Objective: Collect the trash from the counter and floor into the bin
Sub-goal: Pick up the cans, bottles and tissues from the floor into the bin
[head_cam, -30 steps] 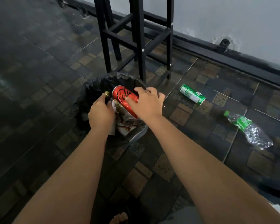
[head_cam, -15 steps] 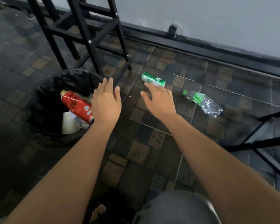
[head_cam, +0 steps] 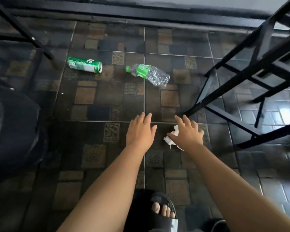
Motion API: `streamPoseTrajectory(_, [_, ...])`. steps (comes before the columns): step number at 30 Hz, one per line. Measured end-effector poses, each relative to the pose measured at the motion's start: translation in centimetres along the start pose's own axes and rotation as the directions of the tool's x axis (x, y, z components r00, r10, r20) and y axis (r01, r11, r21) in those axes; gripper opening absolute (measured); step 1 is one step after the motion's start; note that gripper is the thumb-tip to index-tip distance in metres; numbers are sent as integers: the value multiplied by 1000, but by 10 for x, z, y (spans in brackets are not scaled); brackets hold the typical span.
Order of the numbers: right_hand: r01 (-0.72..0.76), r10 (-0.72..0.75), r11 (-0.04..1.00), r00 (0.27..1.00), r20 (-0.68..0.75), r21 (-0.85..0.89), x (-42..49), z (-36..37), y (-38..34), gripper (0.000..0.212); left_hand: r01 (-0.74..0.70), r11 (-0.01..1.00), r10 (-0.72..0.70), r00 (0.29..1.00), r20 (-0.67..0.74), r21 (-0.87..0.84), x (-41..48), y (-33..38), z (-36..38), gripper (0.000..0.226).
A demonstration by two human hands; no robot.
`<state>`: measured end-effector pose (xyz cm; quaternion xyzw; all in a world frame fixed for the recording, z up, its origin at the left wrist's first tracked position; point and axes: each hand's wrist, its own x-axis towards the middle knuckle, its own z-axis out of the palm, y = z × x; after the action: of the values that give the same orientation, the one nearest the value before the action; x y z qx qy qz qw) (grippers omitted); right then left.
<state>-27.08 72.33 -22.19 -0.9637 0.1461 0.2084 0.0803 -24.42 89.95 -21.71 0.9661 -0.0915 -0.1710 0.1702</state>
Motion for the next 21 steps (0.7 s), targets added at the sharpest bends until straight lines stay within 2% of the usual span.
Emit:
streamPoseTrajectory(4, [-71,67,997,984,165,18,12,25,6,90,0,1000,-1,998,69,13,10,-7,17,61])
streamPoseTrajectory(7, [-48,47,999,986,159,5,18,44,-4,77,0,1000,-2,997,82,23,19,-20,24,61])
streamPoseTrajectory(9, [-21,21,1000,996,82,2,22,51,-11,60,-5,999,1,996,85,46,26,-29,26,61])
streamPoseTrajectory(11, [70,-70,997,998,0,11,29,52,-19,54,-5,998,-1,997,82,69,38,-36,25,62])
streamPoseTrajectory(13, [157,-147,983,983,-109,96,45,44,-31,48,10,997,-15,998,66,81,58,-42,20,64])
streamPoseTrajectory(17, [210,-107,946,922,-373,248,104,3,-62,39,38,997,-38,999,-4,65,105,-45,3,65])
streamPoseTrajectory(19, [251,-97,935,860,-501,250,137,-19,-73,39,49,997,-46,998,-45,52,128,-43,-4,65])
streamPoseTrajectory(21, [262,-104,939,833,-543,222,169,-37,-80,46,76,996,-73,996,-59,43,149,-40,-8,65])
